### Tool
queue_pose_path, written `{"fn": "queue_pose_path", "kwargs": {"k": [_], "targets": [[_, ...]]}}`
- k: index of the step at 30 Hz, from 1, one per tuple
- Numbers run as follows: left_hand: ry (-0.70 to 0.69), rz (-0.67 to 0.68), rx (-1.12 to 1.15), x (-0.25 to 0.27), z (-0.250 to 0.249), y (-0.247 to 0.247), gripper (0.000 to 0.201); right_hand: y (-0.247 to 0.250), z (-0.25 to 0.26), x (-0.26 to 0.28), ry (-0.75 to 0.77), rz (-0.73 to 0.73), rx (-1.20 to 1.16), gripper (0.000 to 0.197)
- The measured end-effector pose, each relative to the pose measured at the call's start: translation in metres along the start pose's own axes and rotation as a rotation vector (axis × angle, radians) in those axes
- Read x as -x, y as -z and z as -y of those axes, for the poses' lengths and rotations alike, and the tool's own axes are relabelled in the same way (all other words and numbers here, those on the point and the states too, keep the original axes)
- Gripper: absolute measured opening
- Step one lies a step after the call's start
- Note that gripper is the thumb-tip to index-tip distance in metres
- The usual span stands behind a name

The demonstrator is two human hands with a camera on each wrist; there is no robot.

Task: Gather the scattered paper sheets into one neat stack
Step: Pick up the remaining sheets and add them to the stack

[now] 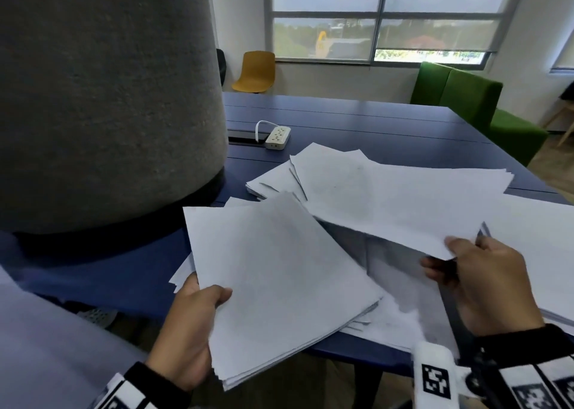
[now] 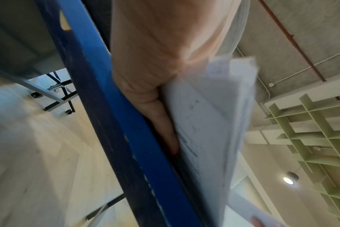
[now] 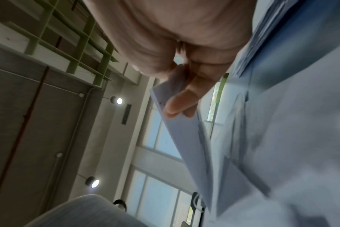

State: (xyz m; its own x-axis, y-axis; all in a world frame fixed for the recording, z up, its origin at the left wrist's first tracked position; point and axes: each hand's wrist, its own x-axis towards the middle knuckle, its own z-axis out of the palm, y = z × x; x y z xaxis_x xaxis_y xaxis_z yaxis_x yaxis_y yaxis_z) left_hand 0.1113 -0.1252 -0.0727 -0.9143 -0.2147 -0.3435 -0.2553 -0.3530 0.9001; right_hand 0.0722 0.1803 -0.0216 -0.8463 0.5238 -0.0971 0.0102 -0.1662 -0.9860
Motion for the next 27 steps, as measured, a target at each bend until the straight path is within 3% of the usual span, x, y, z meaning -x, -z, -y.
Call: {"fn": "queue_pose_path", "kwargs": {"k": [6, 9, 18, 27], "targets": [[-0.037, -0.067, -0.032, -0.003, 0.008, -0.007, 0.031, -0.021, 0.014, 0.041, -0.023, 0.098, -0.144, 0.019], [-0.044, -0.071, -0.025, -0.001, 0.006, -0.011, 0.03, -0.039, -0.005, 0.065, -0.122, 0.244, -0.093, 0.006], [-0.058, -0.073, 0.041, 0.0, 0.001, -0.015, 0.029, -0.082, -0.044, 0.116, -0.451, 0.535, 0.062, 0.006], [-0.062, -0.069, -0.002, -0.003, 0.006, -0.009, 0.027, -0.079, -0.041, 0.132, -0.534, 0.768, 0.233, 0.01]]}}
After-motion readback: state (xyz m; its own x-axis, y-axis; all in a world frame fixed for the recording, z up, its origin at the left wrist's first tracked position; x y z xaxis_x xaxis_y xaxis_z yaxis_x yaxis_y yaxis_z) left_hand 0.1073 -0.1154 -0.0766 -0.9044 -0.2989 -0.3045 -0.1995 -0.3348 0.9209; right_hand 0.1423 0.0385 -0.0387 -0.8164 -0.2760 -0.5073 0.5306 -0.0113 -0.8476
